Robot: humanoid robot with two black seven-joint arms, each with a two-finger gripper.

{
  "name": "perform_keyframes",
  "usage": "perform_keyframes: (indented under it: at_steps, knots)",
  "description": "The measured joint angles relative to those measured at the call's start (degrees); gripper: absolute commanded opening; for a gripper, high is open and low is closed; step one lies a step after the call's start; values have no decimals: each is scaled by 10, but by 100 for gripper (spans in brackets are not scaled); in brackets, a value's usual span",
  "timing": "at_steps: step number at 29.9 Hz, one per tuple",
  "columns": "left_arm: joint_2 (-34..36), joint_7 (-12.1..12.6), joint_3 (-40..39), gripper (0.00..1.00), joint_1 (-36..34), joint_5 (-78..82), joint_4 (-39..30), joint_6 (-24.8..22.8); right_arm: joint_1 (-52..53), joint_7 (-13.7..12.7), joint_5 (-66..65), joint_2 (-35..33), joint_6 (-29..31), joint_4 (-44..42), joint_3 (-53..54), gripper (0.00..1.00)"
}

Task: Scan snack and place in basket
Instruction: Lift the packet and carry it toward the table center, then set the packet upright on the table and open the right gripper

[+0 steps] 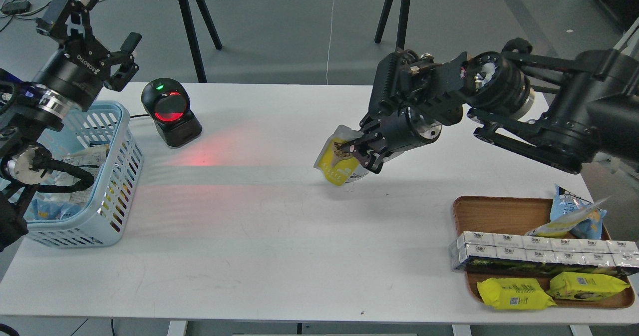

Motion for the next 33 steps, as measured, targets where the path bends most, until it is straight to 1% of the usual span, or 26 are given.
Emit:
perform_keyframes:
  at_steps: [6, 14, 15, 16, 17, 18, 19, 20, 21, 22, 26, 33]
  knots:
    - [2, 0, 0, 100, 0, -1, 0, 0, 8, 0, 1, 85, 0, -40, -19, 0]
    - [2, 0, 0, 100, 0, -1, 0, 0, 8, 0, 1, 134, 0, -53, -50, 2]
    - [2, 0, 0, 100, 0, -1, 0, 0, 8, 0, 1, 137, 0, -53, -53, 5]
    - [2, 0, 0, 100, 0, -1, 0, 0, 8, 0, 1, 140, 0, -54, -55, 11]
    - [2, 0, 0, 100, 0, -1, 0, 0, 7, 0, 1, 142, 0, -56, -56, 21]
    - [2, 0, 0, 100, 0, -1, 0, 0, 5, 0, 1, 144, 0, -58, -57, 40]
    - [2, 0, 0, 100, 0, -1, 0, 0, 4, 0, 1, 146, 0, -59, -57, 68]
    - [2, 0, 0, 100, 0, -1, 0, 0, 3, 0, 2, 147, 0, -60, -56, 87]
    - [2, 0, 0, 100, 0, -1, 0, 0, 1, 0, 3, 148, 0, -61, -56, 92]
    - [2, 0, 0, 100, 0, -1, 0, 0, -1, 0, 7, 149, 0, -61, -55, 95]
    - [2, 0, 0, 100, 0, -1, 0, 0, -3, 0, 45, 156, 0, -62, -54, 99]
    - [2, 0, 0, 100, -2, -5, 0, 0, 3, 0, 62, 166, 0, -78, -44, 99]
